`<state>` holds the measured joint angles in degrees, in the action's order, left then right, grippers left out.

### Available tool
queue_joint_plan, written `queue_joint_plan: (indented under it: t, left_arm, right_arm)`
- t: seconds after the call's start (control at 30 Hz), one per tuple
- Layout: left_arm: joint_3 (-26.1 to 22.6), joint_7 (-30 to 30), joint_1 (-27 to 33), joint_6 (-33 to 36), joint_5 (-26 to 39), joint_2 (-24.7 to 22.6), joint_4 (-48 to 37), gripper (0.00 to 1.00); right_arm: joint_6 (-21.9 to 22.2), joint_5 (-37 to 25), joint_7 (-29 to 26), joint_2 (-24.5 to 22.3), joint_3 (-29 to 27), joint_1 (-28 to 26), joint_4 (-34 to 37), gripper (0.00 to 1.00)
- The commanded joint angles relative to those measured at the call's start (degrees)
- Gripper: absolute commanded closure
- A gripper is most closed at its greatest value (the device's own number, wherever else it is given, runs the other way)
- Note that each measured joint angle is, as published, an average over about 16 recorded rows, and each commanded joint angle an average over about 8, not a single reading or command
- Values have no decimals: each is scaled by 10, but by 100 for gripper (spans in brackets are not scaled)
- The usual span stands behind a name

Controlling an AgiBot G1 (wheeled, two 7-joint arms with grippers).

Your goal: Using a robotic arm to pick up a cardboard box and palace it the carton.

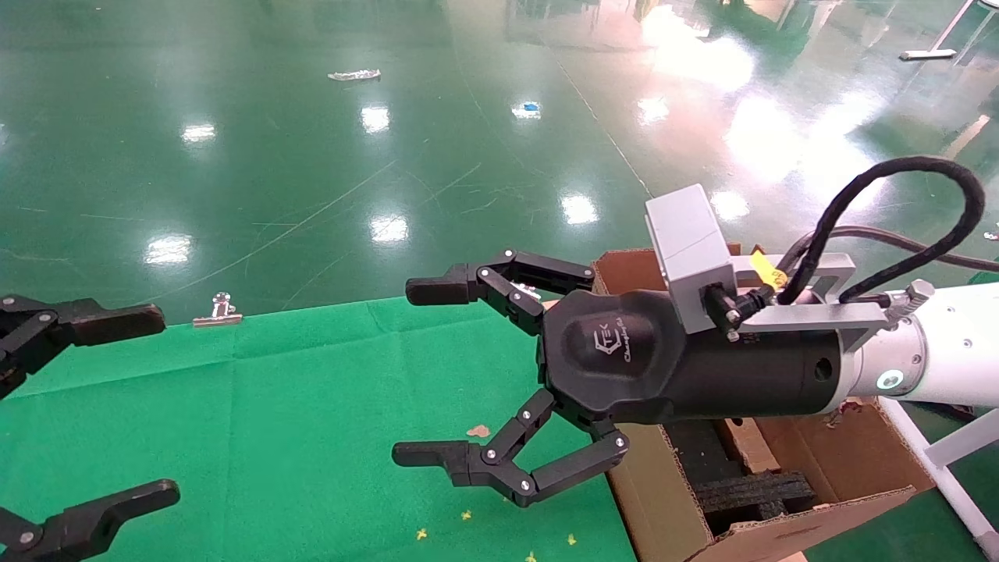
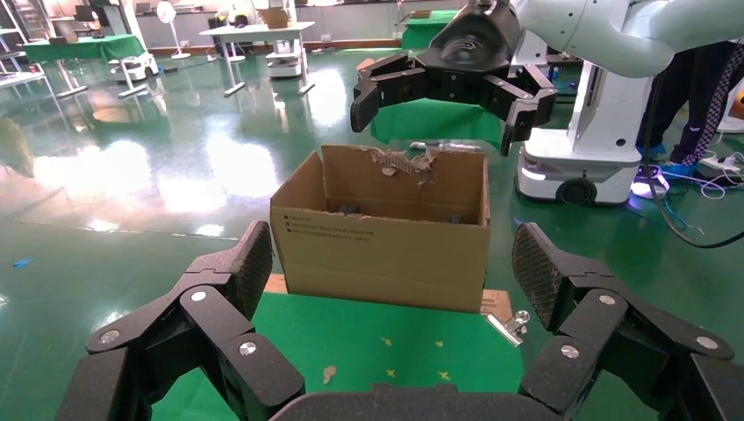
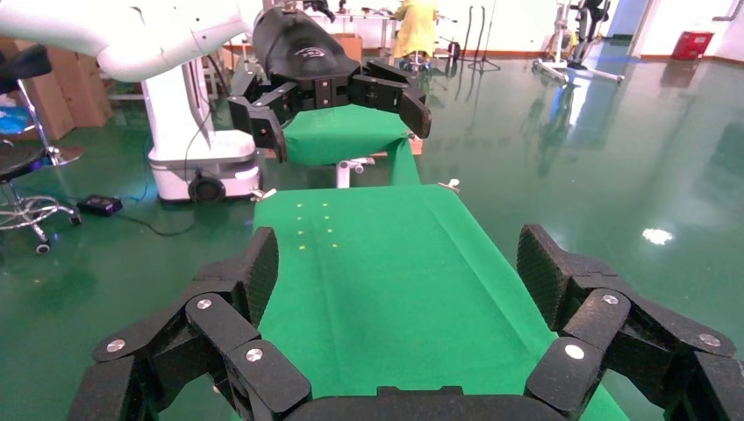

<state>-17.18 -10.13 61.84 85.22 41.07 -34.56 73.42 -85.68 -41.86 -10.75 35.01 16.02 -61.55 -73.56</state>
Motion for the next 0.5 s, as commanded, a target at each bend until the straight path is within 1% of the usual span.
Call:
queue_joint_plan:
  t: [0.03,0.5]
  left_arm:
    - [0,0,0,0,0,0,0,0]
    - [0,0,0,0,0,0,0,0]
  right_arm:
    - [0,0,0,0,0,0,0,0]
    - [0,0,0,0,0,0,0,0]
